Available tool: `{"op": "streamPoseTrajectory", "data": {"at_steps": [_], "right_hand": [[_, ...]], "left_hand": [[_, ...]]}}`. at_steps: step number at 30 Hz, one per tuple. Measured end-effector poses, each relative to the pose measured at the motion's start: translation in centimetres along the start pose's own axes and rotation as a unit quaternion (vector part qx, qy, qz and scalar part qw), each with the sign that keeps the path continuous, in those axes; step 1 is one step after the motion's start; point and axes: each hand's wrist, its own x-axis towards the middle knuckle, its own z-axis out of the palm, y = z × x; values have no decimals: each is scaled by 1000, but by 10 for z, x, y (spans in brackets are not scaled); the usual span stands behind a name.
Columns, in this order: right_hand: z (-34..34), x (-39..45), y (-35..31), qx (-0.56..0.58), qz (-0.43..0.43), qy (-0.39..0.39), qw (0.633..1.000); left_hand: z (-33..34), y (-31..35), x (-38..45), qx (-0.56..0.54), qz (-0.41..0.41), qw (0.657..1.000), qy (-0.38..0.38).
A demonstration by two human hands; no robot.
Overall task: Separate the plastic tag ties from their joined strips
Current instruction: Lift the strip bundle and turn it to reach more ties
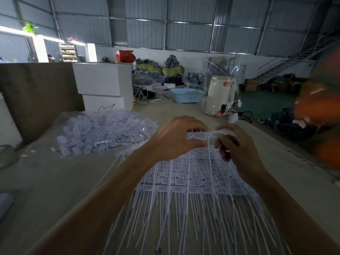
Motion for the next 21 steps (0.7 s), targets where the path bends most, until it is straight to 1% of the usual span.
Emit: {"op": "streamPoseTrajectory", "data": {"at_steps": [3,6,8,10,14,16,19,21], "right_hand": [[17,-6,-4,63,7,-63,996],[25,-12,-9,63,8,-111,992],[28,-14,-12,42,-3,-109,993],[27,-14,-12,48,7,-101,994],[22,-12,-12,118,70,-65,988],[19,-11,-11,149,95,-49,983],[19,-10,-9,168,106,-42,979],[20,-10,-9,178,107,-44,977]], "left_hand": [[2,-4,-2,27,-49,998,8],[5,-5,-4,73,-18,997,10],[7,-5,-4,73,3,997,-6],[8,-5,-3,58,5,998,-28],[1,-12,-3,-24,-33,998,-55],[-4,-20,-4,-30,-50,996,-64],[-7,-21,-6,-19,-70,996,-57],[-6,-18,-5,6,-53,998,-36]]}}
